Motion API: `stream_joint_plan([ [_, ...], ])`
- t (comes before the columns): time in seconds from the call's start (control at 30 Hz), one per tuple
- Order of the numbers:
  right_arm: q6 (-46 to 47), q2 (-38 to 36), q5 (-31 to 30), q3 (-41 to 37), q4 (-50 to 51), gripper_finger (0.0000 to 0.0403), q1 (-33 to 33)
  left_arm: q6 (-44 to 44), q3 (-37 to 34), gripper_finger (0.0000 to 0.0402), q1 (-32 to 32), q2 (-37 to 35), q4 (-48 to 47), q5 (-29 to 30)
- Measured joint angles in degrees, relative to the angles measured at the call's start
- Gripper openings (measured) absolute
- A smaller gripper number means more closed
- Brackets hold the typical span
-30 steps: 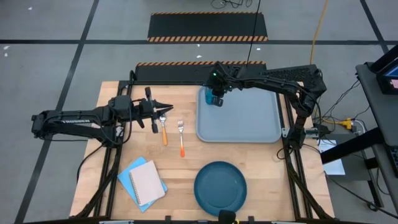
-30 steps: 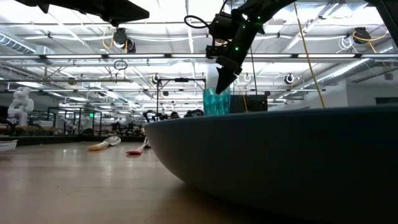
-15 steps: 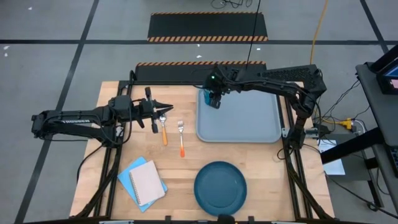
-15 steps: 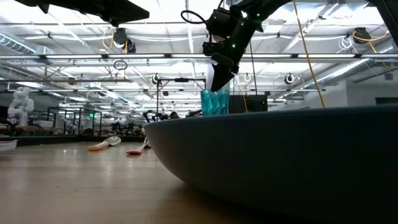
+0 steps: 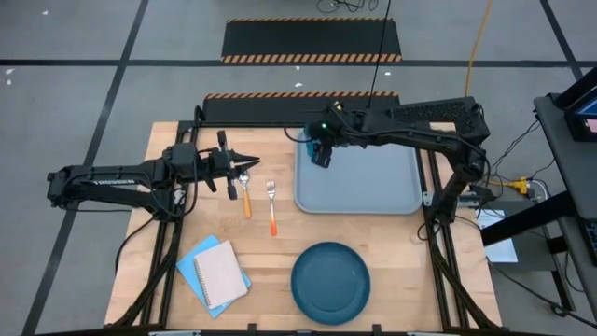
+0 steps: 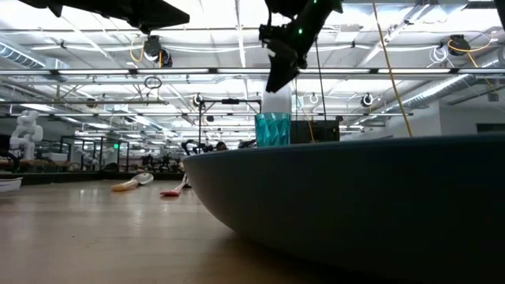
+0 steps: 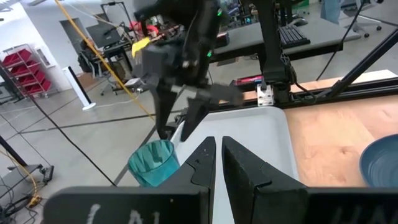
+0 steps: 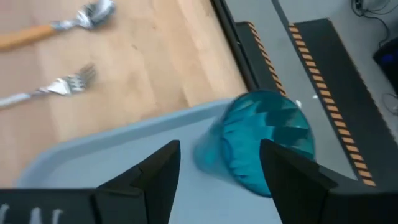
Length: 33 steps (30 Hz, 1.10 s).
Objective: Pick and place plate/cup/fork/spoon on tray
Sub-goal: Put the blue glass on the gray tray
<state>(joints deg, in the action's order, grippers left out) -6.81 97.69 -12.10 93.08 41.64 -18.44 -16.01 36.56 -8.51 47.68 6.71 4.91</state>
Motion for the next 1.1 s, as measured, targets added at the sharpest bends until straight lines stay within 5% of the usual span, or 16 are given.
stream_joint_plan([
  [0.3,1.3,-1.6,1.7,-0.4,2.6,0.0214,8.0,0.0,0.0,0.0033,0.0,0.0,-0.9,0.0],
  [0.5,1.2,-1.5,3.2,-9.9,-2.7,0.0186,10.4,0.6,0.0,0.0033,0.0,0.0,-0.9,0.0],
  [0.83,-3.7,-1.4,3.2,-30.5,-26.0,0.0109,4.5,1.1,0.0,0.0033,0.0,0.0,-0.9,0.0],
  [1.1,-3.7,-1.4,7.9,-36.8,-40.9,0.0051,-3.3,0.9,0.0,0.0033,0.0,0.0,0.8,0.0],
])
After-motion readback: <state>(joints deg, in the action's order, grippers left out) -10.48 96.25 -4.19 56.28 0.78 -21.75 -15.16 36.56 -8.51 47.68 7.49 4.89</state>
